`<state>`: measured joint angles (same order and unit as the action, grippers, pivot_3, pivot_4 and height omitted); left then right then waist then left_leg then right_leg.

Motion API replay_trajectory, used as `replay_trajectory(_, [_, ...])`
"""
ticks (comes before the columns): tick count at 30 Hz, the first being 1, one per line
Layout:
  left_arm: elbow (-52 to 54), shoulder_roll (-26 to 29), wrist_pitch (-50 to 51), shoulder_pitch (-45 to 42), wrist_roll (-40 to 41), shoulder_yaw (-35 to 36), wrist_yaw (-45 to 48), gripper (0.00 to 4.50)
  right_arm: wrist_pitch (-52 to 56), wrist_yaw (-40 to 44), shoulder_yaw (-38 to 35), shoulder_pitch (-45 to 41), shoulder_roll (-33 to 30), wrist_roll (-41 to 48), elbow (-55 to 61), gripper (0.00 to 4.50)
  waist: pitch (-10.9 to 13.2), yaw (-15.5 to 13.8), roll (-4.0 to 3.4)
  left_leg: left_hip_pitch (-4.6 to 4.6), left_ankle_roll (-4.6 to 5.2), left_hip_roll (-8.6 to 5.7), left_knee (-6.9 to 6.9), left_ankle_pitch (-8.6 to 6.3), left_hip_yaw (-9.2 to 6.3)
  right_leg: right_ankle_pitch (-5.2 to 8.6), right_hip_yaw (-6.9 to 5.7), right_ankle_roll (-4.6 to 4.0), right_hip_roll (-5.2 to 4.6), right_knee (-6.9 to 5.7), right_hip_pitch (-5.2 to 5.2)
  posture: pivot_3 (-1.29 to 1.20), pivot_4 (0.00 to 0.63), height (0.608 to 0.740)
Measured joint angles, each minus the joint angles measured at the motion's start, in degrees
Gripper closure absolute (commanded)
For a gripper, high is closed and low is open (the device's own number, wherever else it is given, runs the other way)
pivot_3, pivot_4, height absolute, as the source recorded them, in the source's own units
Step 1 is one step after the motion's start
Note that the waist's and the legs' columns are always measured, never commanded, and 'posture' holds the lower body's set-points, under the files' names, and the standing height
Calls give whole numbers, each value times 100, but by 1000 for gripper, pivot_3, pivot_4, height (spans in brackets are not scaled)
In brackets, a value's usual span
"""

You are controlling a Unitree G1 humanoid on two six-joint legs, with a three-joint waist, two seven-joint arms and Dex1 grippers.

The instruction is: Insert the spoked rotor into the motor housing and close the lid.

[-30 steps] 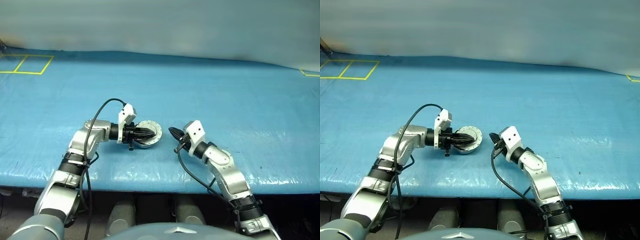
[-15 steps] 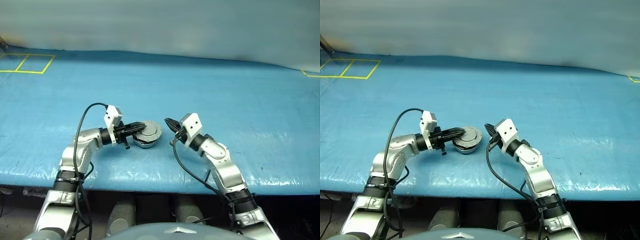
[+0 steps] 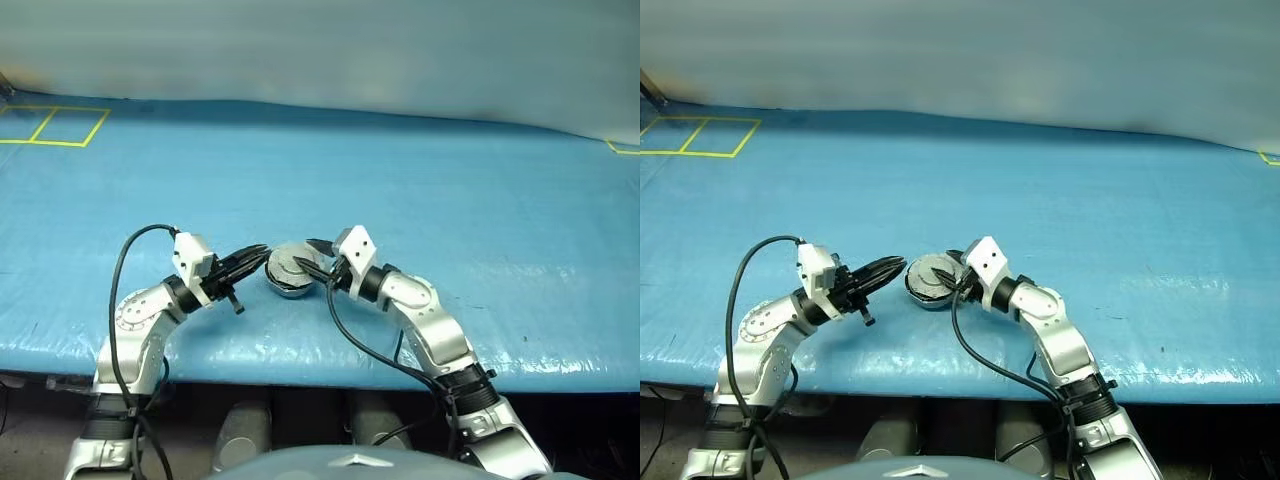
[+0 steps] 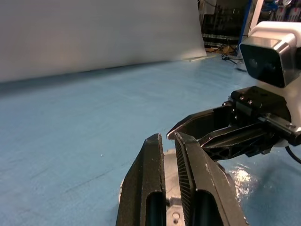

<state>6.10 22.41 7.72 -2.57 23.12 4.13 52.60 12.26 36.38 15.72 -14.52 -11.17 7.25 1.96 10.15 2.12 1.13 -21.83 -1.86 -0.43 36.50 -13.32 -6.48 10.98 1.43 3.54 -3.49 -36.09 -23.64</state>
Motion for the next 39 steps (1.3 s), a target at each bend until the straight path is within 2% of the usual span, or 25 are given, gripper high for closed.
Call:
replay_trajectory(3, [82, -36, -211, 227, -3, -1, -101, 4074, 48, 3, 39, -10, 5, -18, 0, 669, 0, -4, 0, 0, 0, 0, -3, 0, 0, 0, -1, 0, 0, 4, 0, 0, 150, 740])
replay_trajectory(10, [74, -59, -652, 633, -175, -45, -250, 4074, 155, 33, 166, -69, 7, -38, -11, 669, 0, -2, -1, 0, 0, 1, -10, 0, 1, 0, -1, 0, 0, 6, -1, 0, 150, 740])
replay_trajectory(25, [-136, -214, -1046, 882, -172, -133, -249, 4074, 628, 100, 222, -275, 116, -15, -290, 669, -1, 0, -1, 4, 0, 1, -14, 0, 1, 1, -1, -1, 0, 7, 0, 0, 150, 740])
replay_trajectory(29, [-157, -270, -1121, 894, -172, -147, -251, 4074, 669, 52, 246, -274, 110, -48, -259, 1485, -2, 0, -2, 4, 0, 2, -15, 0, 1, 1, -1, -1, 0, 8, 0, 0, 150, 740])
replay_trajectory(39, [-383, -314, -1324, 949, -235, -218, -264, 4074, 856, -54, 305, -283, 138, -137, -95, 1484, -2, 2, -3, 5, 0, 2, -18, 0, 2, 1, -1, -1, 0, 8, -2, 0, 150, 740])
